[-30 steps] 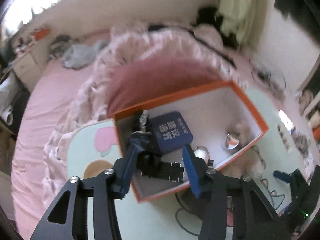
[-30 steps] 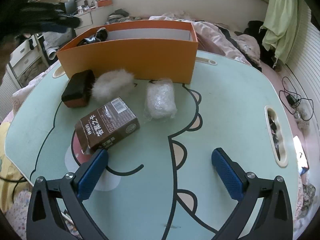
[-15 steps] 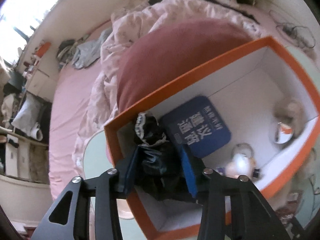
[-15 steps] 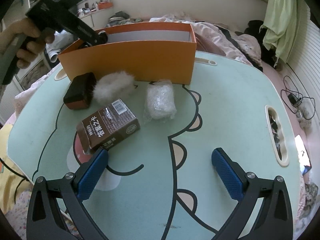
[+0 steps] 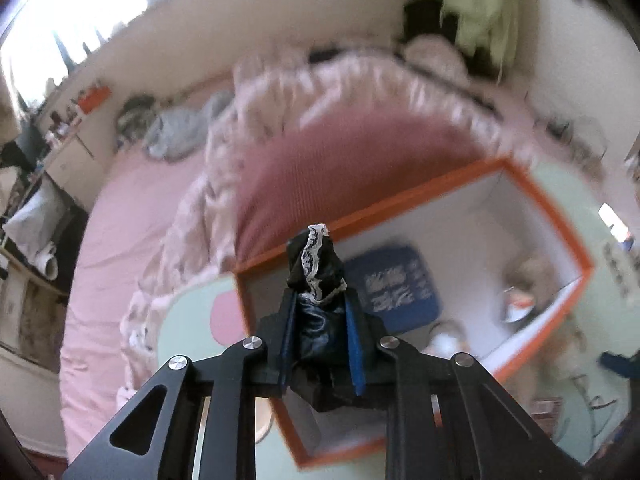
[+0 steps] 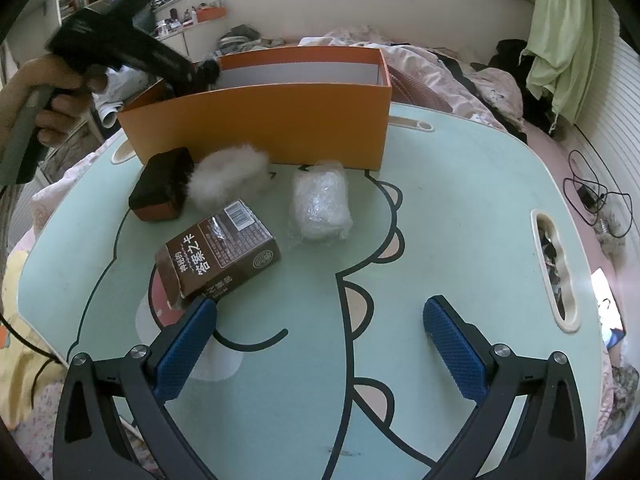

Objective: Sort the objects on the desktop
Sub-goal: 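Grasp the black lace cloth in the box with the left gripper, place on table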

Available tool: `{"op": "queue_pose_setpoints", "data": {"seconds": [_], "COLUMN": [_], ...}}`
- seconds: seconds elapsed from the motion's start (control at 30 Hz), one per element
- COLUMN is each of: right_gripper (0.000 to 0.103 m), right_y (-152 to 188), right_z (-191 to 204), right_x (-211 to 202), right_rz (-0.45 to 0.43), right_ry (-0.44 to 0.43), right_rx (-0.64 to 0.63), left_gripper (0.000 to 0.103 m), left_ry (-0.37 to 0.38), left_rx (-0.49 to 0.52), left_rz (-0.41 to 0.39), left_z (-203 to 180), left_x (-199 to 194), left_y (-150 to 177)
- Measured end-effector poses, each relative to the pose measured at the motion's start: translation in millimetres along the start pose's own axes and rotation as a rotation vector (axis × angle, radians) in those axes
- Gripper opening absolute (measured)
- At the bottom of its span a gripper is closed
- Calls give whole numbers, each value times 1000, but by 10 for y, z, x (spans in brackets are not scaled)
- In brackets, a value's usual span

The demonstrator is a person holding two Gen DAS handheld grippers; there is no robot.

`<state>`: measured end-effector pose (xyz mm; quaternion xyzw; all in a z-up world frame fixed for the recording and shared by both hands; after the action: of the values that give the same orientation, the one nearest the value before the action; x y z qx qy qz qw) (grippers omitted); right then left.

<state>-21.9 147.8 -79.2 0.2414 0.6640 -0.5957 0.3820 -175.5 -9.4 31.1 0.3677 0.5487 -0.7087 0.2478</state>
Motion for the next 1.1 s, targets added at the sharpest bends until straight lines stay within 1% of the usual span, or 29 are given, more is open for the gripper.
{"op": "queue_pose_setpoints", "data": {"seconds": [0.07,0.13,0.2,0.27,0.37,0.43,0.5,0.6,0.63,0.67,0.73,0.77,0.8,0.83,0.87,0.9,0.97,1.0,1.1], "right_gripper": [103,103,103,103,103,103,103,103,103,103,103,103,103,103,103,103,103,103,103], "right_y": [1,2,5,6,6,6,10,13,15,15,15,18,21,25,28,32,39,39,36], "right_z": [0,1,4,4,4,3,3,-6,-7,-6,-12,-15,-18,-19,-22,-31,-45,-52,-56], "right_x": [0,2,5,9,8,7,7,5,4,5,5,6,3,1,-1,-2,-6,-8,-8], "right_rz": [0,1,2,2,2,2,2,2,2,2,3,3,4,3,3,3,3,3,3], "right_ry": [1,3,5,5,5,5,6,6,6,6,9,10,11,13,14,18,24,25,26], "right_rx": [-1,-2,-3,-4,-4,-3,-4,-4,-4,-4,-5,-6,-7,-7,-7,-6,-4,-2,-1], "left_gripper": [21,21,21,22,23,23,23,23,23,24,29,37,52,61,79,88,93,95,95], "left_ry": [45,128,225,288,337,355,338,269,276,304,330,328,319,302,288,277,263,254,224], "left_rx": [-4,-19,-34,-36,-27,-27,-39,-87,-102,-115,-119,-119,-124,-134,-143,-152,-154,-152,-145], "left_rz": [-66,-134,-188,-213,-201,-162,-119,-78,-75,-64,-53,-56,-66,-84,-102,-132,-166,-165,-127], "left_z": [-42,-136,-244,-337,-476,-538,-531,-438,-441,-470,-538,-550,-556,-567,-547,-527,-465,-425,-340], "left_x": [-249,-570,-854,-1015,-1074,-985,-836,-595,-562,-507,-445,-436,-444,-475,-506,-568,-650,-666,-627], "left_y": [-67,-67,1,115,373,589,776,1034,1109,1157,1189,1188,1174,1172,1157,1144,1158,1179,1352]}}
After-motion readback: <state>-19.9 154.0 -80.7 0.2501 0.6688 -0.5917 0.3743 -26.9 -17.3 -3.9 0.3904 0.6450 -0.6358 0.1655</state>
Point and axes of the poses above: each gripper's, at about its wrist camera, not at the fingertips, and x roughly the way its jaws point, z to its left, y to its underside, the point moved 9 cm from there along x, roughly the way its jaws point, and after that the axes turned 3 degrees about y, right-handed, at the moved point
